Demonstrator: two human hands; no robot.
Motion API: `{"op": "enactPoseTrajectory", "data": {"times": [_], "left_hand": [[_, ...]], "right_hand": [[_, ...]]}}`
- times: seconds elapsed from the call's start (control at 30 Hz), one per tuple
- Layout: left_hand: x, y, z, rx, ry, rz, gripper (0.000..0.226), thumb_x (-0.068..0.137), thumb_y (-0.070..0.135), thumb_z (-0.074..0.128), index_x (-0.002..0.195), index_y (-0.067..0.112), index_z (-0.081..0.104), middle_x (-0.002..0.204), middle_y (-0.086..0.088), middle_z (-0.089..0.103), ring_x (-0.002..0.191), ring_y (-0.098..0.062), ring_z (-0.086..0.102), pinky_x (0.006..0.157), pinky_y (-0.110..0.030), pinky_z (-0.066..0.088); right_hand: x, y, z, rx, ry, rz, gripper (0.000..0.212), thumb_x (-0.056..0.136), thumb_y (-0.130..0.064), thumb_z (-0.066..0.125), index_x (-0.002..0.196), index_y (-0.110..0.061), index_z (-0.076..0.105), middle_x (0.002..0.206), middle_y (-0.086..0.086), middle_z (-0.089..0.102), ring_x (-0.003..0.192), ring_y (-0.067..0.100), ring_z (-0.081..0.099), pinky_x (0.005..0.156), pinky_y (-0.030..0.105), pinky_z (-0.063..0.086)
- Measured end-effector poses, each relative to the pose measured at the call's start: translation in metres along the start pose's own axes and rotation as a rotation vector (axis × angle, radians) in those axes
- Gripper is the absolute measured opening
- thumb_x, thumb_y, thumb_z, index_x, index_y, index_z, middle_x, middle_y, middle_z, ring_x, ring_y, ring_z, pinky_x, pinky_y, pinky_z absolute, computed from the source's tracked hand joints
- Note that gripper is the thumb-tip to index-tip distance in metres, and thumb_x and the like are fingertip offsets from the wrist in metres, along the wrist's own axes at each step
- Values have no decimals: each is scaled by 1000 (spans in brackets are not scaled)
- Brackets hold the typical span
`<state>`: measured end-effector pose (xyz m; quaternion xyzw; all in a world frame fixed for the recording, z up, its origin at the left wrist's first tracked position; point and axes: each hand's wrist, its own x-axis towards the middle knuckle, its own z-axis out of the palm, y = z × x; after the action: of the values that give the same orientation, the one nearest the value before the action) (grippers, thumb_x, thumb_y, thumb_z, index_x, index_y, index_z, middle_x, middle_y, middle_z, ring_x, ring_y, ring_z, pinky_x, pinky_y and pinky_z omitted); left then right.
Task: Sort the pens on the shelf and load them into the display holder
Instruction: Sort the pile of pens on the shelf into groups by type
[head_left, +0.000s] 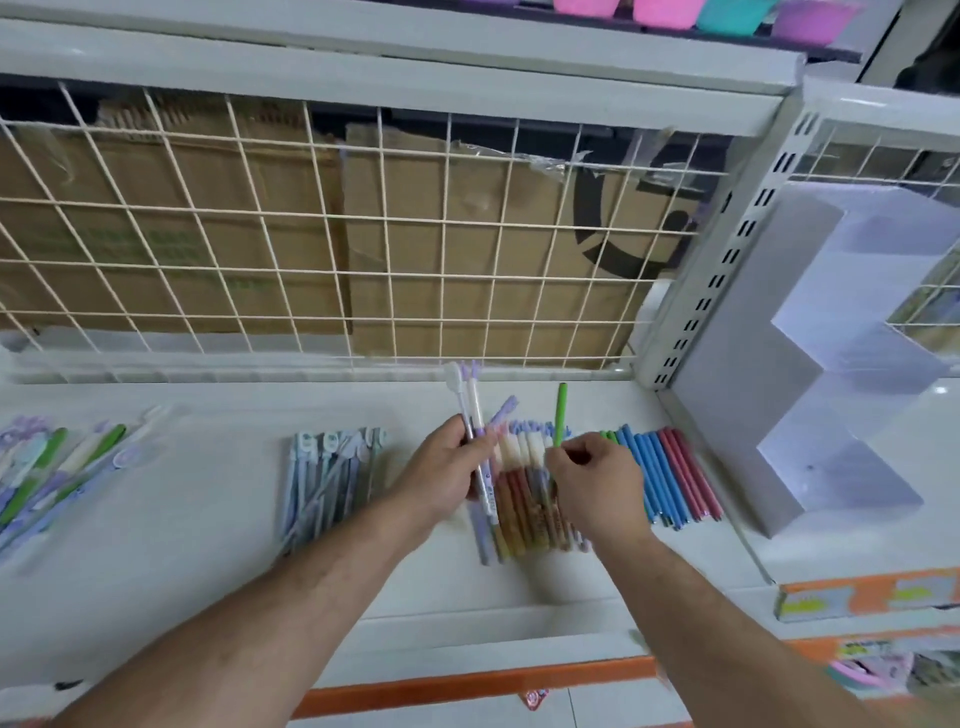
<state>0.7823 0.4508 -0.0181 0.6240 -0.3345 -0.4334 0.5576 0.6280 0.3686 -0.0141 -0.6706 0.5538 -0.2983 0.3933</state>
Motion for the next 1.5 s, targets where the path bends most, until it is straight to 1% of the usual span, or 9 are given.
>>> {"op": "enactPoseTrajectory", "data": {"times": [0.13, 0.47, 0.6, 0.8, 0.97, 1.07, 1.17, 1.33, 1.5], "left_hand": [[7, 0, 18, -70, 46, -19, 14, 102, 24, 50, 93, 16, 59, 73, -6, 66, 62, -13, 62, 54, -30, 51], [12, 2, 42, -136, 52, -60, 13, 103, 21, 43, 96, 17, 53, 69, -7, 66, 60, -18, 60, 52, -30, 50], [7, 4, 44, -158, 38, -73, 13, 103, 23, 45, 97, 17, 55, 70, -9, 67, 64, -21, 59, 53, -32, 49], [-12, 11, 35, -232, -52, -100, 25, 101, 20, 50, 119, 4, 59, 69, -12, 64, 65, -25, 57, 60, -31, 45], [-30, 14, 7, -265, -88, -126, 27, 101, 13, 49, 120, 17, 68, 73, 1, 68, 65, -12, 63, 66, -29, 51], [-38, 13, -19, -199, 19, -129, 13, 91, 21, 60, 93, 17, 72, 80, 1, 68, 81, -18, 65, 73, -35, 53], [-42, 7, -49, -99, 225, -146, 21, 78, 26, 62, 83, 7, 68, 86, -4, 70, 87, -21, 62, 82, -41, 53], [-57, 6, -96, -278, 329, -168, 12, 89, 9, 49, 80, 9, 58, 62, -10, 63, 47, -22, 50, 43, -25, 39], [-69, 3, -133, -209, 365, -175, 22, 95, 12, 43, 101, 10, 63, 55, -5, 52, 38, -14, 29, 39, -20, 22]], "right_hand": [[21, 30, -26, -326, -45, -5, 11, 89, -25, 66, 94, -25, 56, 73, -15, 57, 60, 4, 59, 44, 19, 37], [30, 45, -46, -787, -77, -185, 11, 97, -29, 53, 90, -21, 54, 68, -8, 55, 57, 9, 52, 46, 24, 35], [28, 32, -39, -368, -184, -136, 12, 94, -25, 61, 82, -25, 63, 74, -9, 64, 63, 6, 59, 50, 20, 41], [11, -6, -21, 255, -368, 132, 31, 94, -32, 67, 87, -2, 72, 66, 5, 62, 42, 9, 40, 43, 22, 35], [-7, -31, 9, 564, -492, 282, 16, 96, -10, 61, 86, -1, 69, 67, 12, 66, 43, 16, 55, 38, 19, 39], [-14, -41, 33, 548, -480, 292, 14, 94, -12, 63, 93, 2, 66, 80, 20, 73, 54, 23, 59, 50, 24, 43], [-19, -49, 55, 493, -430, 277, 15, 94, -11, 61, 81, -5, 62, 77, 15, 73, 42, 15, 48, 39, 22, 32], [-44, -63, 96, 250, -516, 143, 23, 89, -8, 64, 66, -4, 65, 65, 17, 70, 46, 20, 52, 40, 24, 36], [-66, -77, 135, 195, -540, 98, 38, 89, -7, 69, 52, -9, 59, 50, 15, 60, 40, 24, 52, 43, 27, 44]]}}
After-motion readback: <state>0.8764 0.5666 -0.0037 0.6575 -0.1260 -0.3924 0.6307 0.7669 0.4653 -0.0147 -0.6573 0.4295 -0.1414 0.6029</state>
